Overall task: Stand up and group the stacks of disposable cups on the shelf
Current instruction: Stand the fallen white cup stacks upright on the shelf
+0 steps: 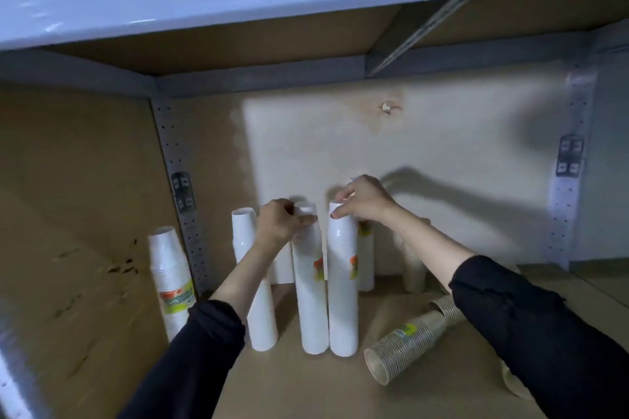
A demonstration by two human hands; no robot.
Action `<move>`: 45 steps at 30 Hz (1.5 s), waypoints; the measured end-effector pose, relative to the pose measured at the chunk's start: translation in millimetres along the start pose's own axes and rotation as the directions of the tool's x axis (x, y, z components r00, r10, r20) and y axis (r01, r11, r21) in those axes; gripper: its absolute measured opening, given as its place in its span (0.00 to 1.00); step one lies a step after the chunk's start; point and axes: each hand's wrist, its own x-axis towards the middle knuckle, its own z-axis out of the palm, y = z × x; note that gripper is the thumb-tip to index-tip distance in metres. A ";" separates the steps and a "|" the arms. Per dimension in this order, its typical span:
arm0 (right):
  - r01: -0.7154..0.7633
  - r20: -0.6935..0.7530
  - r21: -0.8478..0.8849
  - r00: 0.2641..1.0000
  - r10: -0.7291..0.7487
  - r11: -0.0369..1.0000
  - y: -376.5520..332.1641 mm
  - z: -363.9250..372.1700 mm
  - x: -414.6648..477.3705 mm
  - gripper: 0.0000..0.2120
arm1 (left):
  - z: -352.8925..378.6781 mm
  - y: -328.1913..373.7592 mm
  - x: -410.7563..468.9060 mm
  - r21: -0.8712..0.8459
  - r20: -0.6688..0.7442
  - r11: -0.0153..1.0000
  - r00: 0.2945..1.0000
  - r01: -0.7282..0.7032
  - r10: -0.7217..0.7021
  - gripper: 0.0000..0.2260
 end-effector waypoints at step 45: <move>-0.039 0.122 -0.181 0.991 0.062 0.983 -14.5 1.4 7.2 0.23 | -22.8 -2.5 0.2 0.019 0.127 1.000 0.992 0.023 -0.025 0.23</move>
